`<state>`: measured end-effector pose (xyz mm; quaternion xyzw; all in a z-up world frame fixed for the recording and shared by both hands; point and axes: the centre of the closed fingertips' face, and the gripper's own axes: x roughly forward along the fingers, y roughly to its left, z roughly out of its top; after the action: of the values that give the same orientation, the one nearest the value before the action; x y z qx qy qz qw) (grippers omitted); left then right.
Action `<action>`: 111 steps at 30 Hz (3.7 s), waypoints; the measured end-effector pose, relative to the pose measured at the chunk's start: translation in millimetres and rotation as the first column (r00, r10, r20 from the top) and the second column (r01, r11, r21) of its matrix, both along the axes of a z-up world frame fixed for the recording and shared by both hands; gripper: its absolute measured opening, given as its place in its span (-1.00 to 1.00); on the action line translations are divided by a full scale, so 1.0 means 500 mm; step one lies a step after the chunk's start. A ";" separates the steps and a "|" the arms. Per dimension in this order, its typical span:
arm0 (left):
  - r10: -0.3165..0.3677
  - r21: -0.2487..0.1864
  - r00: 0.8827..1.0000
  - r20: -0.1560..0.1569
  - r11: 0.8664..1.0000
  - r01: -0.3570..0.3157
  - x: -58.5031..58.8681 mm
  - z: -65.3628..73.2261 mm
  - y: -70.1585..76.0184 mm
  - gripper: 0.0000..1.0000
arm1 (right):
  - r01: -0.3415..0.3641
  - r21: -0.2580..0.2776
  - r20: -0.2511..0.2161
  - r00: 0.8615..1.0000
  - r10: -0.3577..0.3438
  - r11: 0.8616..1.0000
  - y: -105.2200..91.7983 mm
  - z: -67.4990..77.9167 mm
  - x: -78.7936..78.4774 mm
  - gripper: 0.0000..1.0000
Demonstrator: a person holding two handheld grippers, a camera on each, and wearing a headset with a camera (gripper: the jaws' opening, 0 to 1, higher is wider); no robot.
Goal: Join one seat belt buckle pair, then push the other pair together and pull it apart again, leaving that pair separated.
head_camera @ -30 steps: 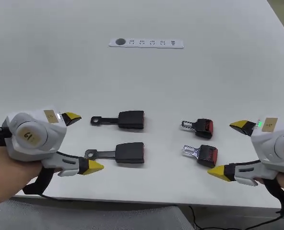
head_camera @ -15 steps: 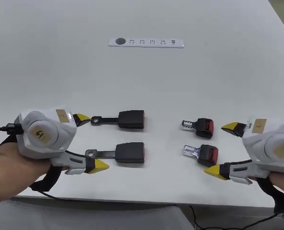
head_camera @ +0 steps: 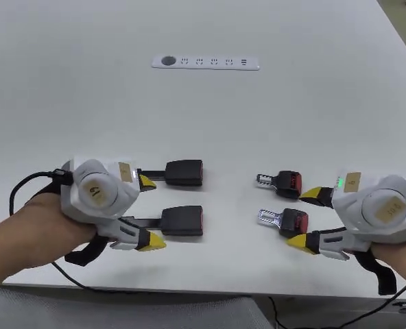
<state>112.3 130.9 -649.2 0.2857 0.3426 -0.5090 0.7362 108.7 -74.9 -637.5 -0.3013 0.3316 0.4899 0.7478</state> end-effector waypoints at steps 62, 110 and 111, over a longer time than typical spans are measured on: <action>-0.195 0.101 0.976 -0.099 0.973 0.205 0.006 -0.088 -0.043 -0.33 | -0.209 -0.078 -0.142 0.970 0.196 0.975 -0.008 -0.116 0.027 -0.31; -0.219 0.140 0.967 -0.129 0.961 0.237 0.001 -0.087 -0.047 -0.33 | -0.255 0.006 -0.080 0.964 0.255 0.967 0.205 -0.109 0.005 -0.31; -0.220 0.141 0.967 -0.130 0.961 0.238 0.002 -0.088 -0.047 -0.33 | -0.263 0.001 -0.076 0.962 0.262 0.965 0.208 -0.108 0.005 -0.31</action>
<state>113.0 107.5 -693.0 0.3510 0.3869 -0.5779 0.6271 110.9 28.8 -691.4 -0.3272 0.3192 0.5941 0.6618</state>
